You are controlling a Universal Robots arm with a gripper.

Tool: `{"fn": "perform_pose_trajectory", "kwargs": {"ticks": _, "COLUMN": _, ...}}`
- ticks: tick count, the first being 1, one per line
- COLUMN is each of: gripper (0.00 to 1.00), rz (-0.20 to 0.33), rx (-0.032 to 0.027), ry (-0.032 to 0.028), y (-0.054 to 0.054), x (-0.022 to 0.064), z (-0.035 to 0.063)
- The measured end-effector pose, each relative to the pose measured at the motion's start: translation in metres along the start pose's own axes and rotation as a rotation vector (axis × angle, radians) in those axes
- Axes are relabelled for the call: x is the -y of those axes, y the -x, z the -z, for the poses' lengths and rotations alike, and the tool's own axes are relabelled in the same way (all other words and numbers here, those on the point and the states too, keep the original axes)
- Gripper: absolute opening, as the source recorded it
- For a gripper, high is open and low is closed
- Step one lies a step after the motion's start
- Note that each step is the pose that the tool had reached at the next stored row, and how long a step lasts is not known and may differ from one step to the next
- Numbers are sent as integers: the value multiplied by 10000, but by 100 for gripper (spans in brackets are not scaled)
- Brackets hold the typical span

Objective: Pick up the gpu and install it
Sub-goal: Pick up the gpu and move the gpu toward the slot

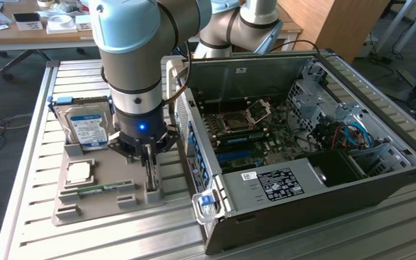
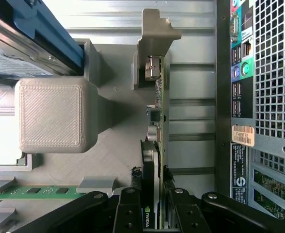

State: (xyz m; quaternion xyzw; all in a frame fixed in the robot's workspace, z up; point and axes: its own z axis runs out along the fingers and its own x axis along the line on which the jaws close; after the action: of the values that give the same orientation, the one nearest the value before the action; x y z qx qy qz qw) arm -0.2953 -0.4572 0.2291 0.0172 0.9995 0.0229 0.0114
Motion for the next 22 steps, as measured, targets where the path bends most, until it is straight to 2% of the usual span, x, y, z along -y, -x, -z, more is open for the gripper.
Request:
{"fn": "perform_pose_trajectory", "kwargs": {"ticks": 3, "gripper": 27, "rz": 0, "rx": 3, "ry": 3, "y": 1, "x": -1, "z": 13}}
{"fn": "perform_pose_trajectory", "kwargs": {"ticks": 9, "gripper": 27, "rz": 0, "rx": 0, "ry": 0, "y": 3, "x": -6, "z": 121}}
{"fn": "perform_pose_trajectory", "kwargs": {"ticks": 12, "gripper": 27, "rz": 0, "rx": 0, "ry": 0, "y": 5, "x": -10, "z": 225}}
{"fn": "perform_pose_trajectory", "kwargs": {"ticks": 17, "gripper": 27, "rz": 1, "rx": 5, "ry": 8, "y": 7, "x": -15, "z": 334}}
{"fn": "perform_pose_trajectory", "kwargs": {"ticks": 22, "gripper": 27, "rz": 0, "rx": 9, "ry": 40, "y": 10, "x": -22, "z": 466}}
